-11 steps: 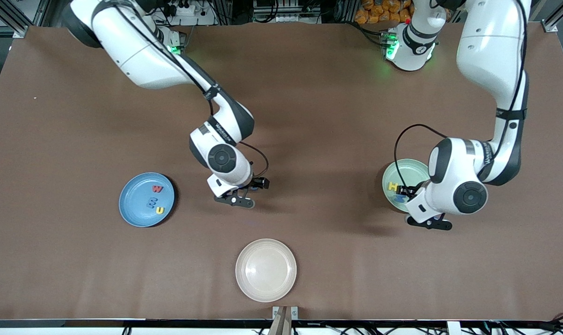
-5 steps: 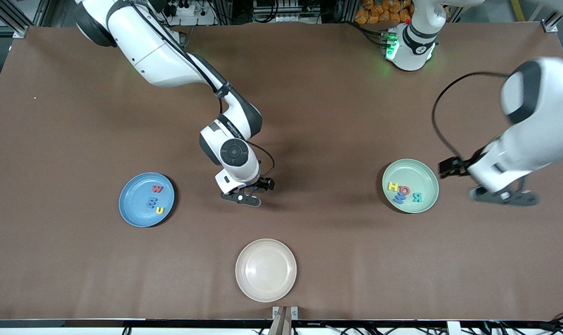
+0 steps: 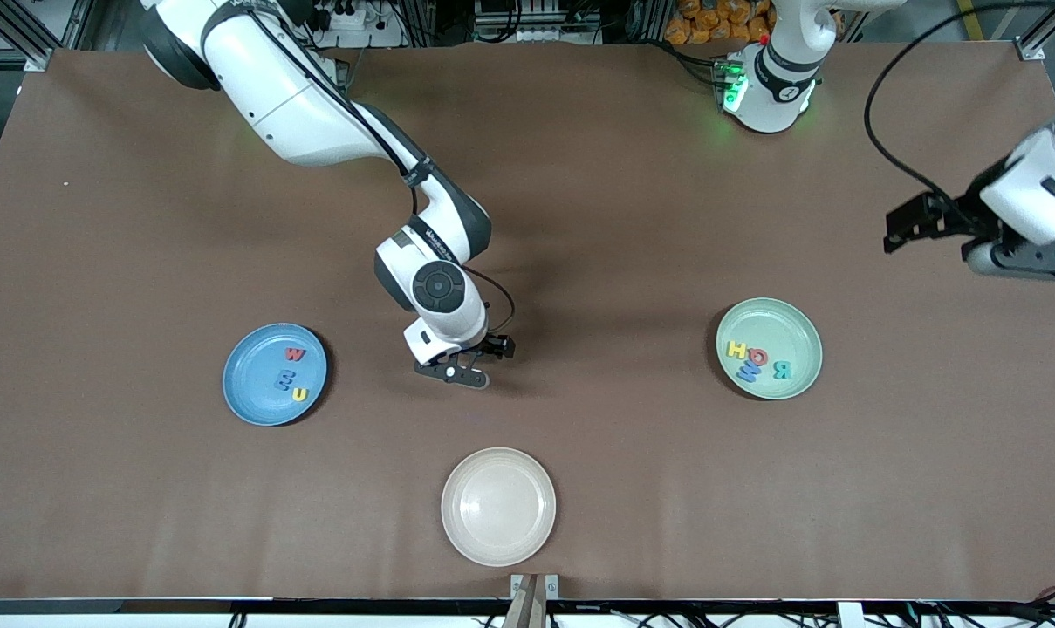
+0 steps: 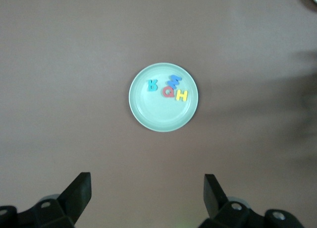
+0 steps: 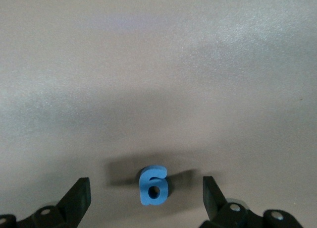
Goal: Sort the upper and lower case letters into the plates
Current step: 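Release the blue W on the green plate and raise the left gripper, then grasp the blue 6-shaped letter with the right gripper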
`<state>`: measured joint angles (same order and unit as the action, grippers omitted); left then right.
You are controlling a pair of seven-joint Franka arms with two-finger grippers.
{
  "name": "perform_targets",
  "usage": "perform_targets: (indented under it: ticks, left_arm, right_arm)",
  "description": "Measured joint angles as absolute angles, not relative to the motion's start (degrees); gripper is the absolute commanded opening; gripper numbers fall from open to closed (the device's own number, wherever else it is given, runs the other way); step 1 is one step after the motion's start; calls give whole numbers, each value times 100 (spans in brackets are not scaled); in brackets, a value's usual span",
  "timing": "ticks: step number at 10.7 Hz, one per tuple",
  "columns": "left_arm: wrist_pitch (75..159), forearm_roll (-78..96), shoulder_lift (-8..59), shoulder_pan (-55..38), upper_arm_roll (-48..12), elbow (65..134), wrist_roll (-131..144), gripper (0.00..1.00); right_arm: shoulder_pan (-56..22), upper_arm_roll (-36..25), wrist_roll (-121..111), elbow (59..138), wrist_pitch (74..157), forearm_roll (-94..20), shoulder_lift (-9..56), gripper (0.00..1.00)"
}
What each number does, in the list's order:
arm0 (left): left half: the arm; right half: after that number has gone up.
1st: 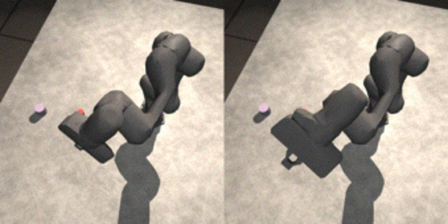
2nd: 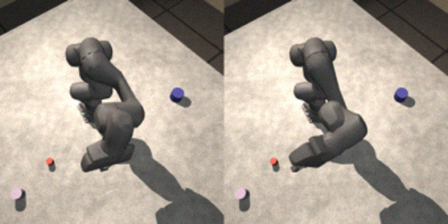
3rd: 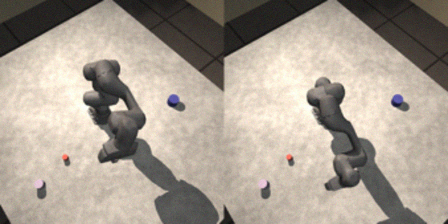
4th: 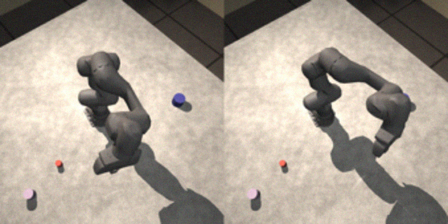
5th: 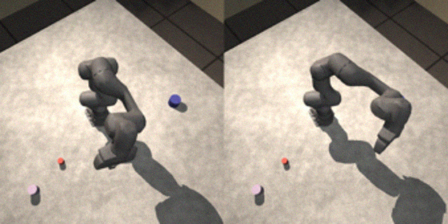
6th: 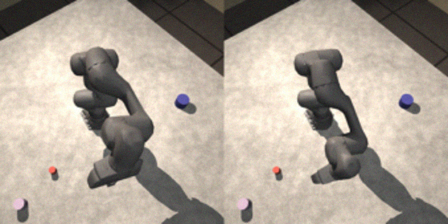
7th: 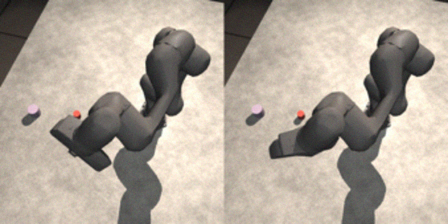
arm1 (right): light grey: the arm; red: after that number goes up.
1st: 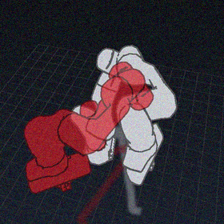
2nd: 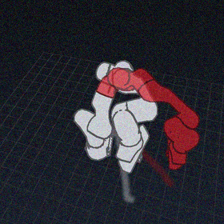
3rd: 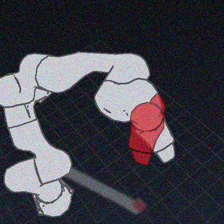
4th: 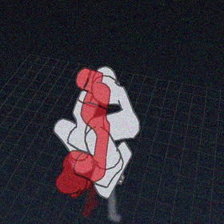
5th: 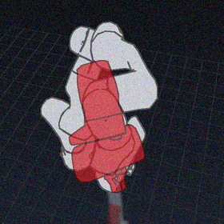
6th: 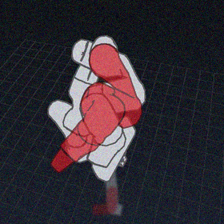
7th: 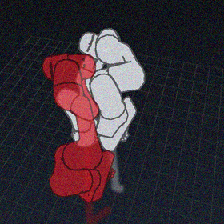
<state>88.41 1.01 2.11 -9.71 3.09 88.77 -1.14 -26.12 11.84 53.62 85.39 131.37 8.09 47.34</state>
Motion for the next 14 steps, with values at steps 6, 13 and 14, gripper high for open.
perform_targets:
  ticks: [6, 13, 14]
  left_arm:
    - [8766, 75, 90, -885, 78, 9180, 255, 100]
    - [8741, 49, -116, -746, -97, 9193, 271, 100]
    - [8672, 39, -216, -715, -100, 9193, 271, 100]
  right_arm:
    - [-2613, 1182, 5362, 8543, 13147, 811, 4816, 100]
    - [-2635, 1200, 5373, 8539, 13248, 1155, 4809, 0]
    - [-2637, 1199, 5375, 8537, 13250, 1158, 4804, 0]
